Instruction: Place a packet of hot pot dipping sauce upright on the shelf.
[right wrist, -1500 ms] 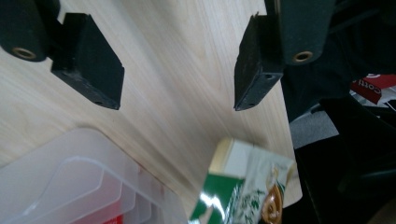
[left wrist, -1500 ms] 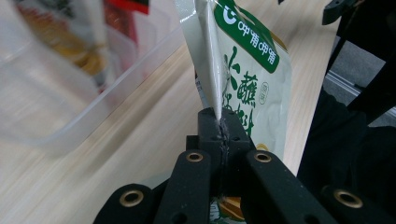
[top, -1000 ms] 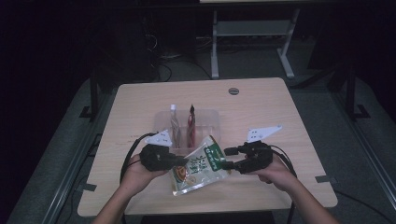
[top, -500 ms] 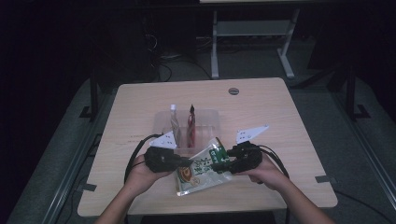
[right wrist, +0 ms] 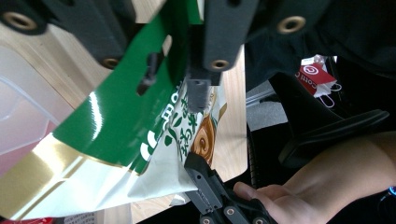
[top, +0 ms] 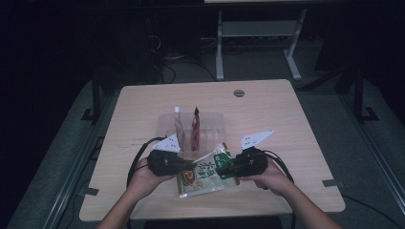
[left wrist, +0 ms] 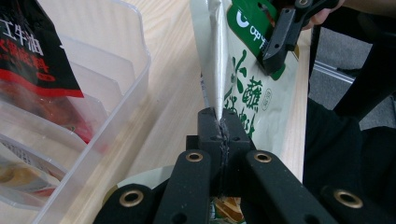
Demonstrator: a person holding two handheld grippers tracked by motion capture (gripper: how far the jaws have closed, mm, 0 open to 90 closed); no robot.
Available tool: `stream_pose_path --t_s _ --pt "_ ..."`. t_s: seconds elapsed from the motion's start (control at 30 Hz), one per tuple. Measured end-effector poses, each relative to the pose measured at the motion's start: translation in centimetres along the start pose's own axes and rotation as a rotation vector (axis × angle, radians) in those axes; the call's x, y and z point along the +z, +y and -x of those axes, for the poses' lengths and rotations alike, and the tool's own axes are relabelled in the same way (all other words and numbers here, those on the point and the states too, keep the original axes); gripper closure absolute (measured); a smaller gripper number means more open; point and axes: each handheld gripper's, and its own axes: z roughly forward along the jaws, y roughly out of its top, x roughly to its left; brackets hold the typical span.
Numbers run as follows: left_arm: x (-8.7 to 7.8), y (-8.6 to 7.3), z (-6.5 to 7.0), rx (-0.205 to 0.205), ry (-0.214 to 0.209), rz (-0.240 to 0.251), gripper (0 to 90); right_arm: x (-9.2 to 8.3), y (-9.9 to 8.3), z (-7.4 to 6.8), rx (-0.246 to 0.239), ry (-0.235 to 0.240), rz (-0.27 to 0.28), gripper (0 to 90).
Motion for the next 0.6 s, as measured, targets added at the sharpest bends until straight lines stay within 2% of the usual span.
stream_pose_path --t_s 0.17,0.37,0.47,0.6 --pt "-0.08 -0.16 -0.26 -0.008 -0.01 0.017 89.7 -0.15 0.06 -0.04 -0.012 0.021 0.015 88.6" --pt "0.04 -0.27 -0.44 -0.018 -0.026 0.024 89.6 -0.2 0.04 -0.17 -0.022 0.048 0.034 89.7" --pt "0.16 -0.43 -0.56 -0.032 -0.033 0.034 89.2 -0.17 0.08 -0.33 -0.044 0.061 0.051 89.8" --pt "0.34 -0.64 -0.74 -0.029 -0.022 0.035 85.0 -0.18 0.12 -0.48 -0.043 0.065 0.054 90.0"
